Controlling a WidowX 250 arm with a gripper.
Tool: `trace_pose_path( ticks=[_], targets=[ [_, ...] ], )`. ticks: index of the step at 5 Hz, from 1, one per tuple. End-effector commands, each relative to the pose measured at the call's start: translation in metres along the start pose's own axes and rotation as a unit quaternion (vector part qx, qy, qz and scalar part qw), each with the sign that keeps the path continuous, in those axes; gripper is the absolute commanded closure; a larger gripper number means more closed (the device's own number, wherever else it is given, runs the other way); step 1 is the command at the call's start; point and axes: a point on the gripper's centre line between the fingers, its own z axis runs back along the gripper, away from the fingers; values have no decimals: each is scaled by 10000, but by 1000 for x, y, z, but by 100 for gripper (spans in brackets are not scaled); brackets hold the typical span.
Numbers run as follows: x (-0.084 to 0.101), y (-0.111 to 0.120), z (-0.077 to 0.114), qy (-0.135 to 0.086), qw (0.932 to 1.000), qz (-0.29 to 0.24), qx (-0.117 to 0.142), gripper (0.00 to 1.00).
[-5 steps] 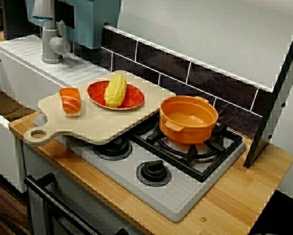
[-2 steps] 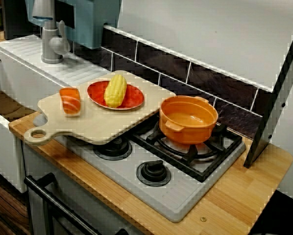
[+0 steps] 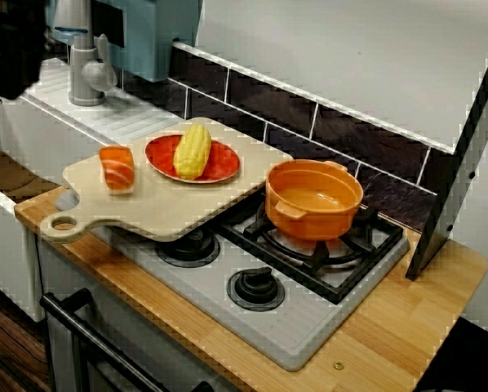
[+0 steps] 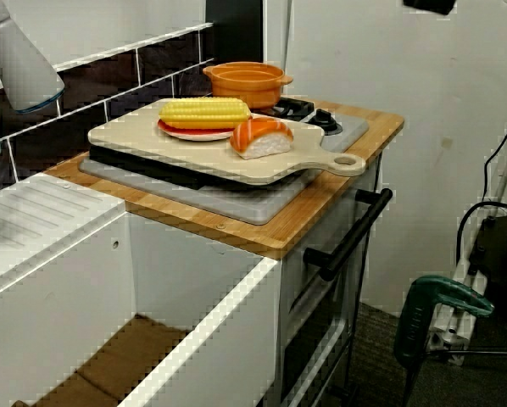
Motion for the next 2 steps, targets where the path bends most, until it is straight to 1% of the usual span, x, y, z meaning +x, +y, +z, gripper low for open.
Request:
trace_pose_path(
  ticks=[1,2],
  targets=[
    [47,1,-28,-470,9938,900,451,0],
    [63,1,-33,-487,9938,950,305,0]
  ],
)
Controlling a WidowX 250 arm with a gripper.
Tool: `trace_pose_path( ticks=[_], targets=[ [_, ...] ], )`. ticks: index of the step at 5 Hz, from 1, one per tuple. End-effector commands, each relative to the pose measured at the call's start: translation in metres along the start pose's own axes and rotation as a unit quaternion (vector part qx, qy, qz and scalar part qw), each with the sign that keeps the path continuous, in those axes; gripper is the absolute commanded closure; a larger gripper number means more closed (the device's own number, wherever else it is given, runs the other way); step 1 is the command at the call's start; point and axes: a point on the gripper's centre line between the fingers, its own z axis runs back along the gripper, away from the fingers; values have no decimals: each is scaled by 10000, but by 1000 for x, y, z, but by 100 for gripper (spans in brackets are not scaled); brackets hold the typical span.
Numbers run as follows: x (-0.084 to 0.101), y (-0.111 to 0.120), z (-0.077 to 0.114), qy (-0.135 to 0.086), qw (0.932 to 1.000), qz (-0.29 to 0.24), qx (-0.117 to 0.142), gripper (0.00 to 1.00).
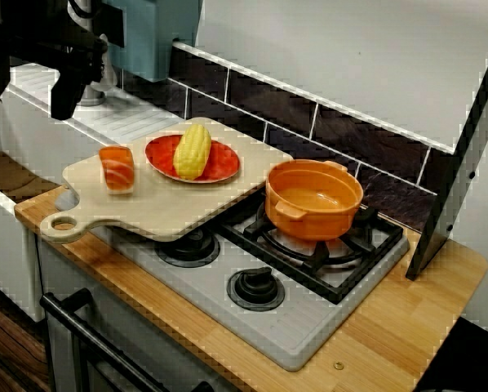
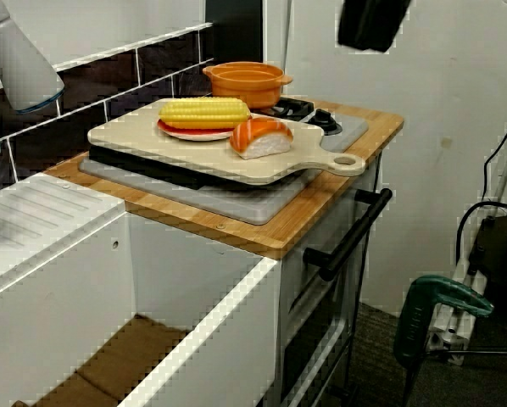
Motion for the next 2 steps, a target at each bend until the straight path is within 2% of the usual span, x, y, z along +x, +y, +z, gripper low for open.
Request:
trace_pose_path(
  ticks=[1,2],
  targets=[
    [44,-6,-5,-201,9966,-96,-794,0],
    [61,-16,-15,45,9945,44,-1043,0]
  ],
)
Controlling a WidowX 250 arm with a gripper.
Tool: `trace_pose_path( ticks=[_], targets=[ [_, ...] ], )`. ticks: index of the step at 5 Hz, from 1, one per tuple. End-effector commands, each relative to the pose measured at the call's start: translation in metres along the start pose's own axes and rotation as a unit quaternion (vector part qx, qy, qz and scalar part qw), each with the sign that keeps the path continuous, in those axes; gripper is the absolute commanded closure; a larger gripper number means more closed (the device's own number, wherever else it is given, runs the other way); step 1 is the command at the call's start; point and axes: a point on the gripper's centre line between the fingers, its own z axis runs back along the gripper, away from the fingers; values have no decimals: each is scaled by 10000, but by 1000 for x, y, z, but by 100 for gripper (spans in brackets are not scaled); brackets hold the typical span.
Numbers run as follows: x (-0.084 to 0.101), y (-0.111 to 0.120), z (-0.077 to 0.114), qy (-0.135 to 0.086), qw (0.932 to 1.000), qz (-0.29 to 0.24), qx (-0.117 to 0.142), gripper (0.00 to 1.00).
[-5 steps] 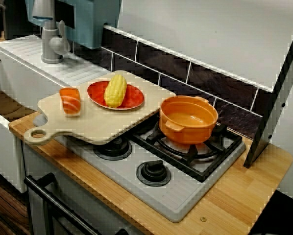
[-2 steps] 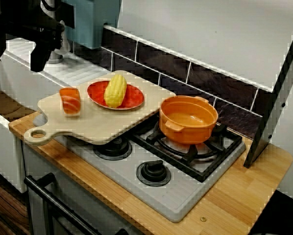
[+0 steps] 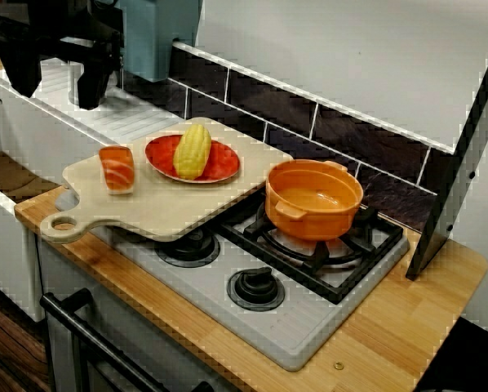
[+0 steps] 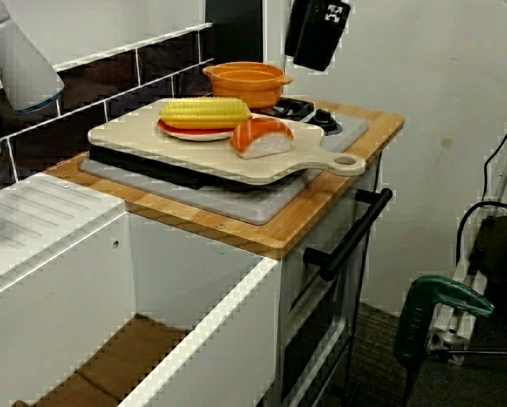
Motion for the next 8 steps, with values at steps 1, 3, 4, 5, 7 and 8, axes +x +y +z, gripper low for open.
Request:
trace_pose_path(
  ticks=[1,3,4,5,7,8],
  targets=[
    [38,-18,-14,180,9987,439,-201,0],
    [38,-39,-30,389,9947,949,94,0],
    [31,-48,-33,314,9935,1085,149,0],
    [28,-49,-42,405,9933,1057,216,0],
    [16,-45,-52,356,9948,896,318,0],
    [13,-42,-53,303,9943,972,301,0]
  ],
)
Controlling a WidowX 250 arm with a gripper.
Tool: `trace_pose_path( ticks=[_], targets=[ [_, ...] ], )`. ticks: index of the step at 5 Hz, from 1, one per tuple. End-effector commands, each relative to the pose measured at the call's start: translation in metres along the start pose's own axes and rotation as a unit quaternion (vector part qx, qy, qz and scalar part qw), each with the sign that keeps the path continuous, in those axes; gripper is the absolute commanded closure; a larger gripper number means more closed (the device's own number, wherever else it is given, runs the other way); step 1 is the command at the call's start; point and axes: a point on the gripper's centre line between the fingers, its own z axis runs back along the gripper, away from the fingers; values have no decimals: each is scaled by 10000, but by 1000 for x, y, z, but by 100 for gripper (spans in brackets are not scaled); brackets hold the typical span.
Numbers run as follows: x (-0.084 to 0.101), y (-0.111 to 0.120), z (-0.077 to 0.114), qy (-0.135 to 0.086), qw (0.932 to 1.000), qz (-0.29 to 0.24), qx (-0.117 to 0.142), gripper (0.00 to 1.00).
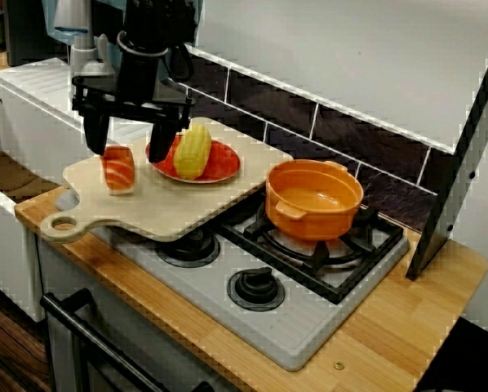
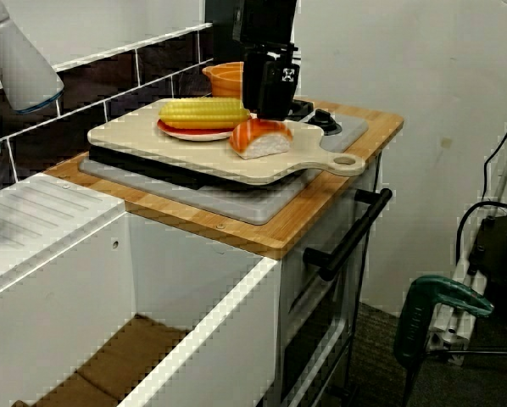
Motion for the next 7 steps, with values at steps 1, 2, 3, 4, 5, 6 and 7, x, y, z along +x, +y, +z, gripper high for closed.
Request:
trace_pose_path(
  ticks=[1,2,3,4,5,6,7],
  targets=[
    [3,9,5,-196,9996,128,-149,0],
    [4,14,5,-189,9995,184,-182,0],
    [5,17,2,-211,9993,231,-180,0],
    [7,18,-2,-232,9993,263,-156,0],
    [7,18,-7,-282,9991,279,-123,0],
    [9,18,-11,-323,9991,280,-86,0],
    [8,17,-13,-335,9991,269,-73,0]
  ],
)
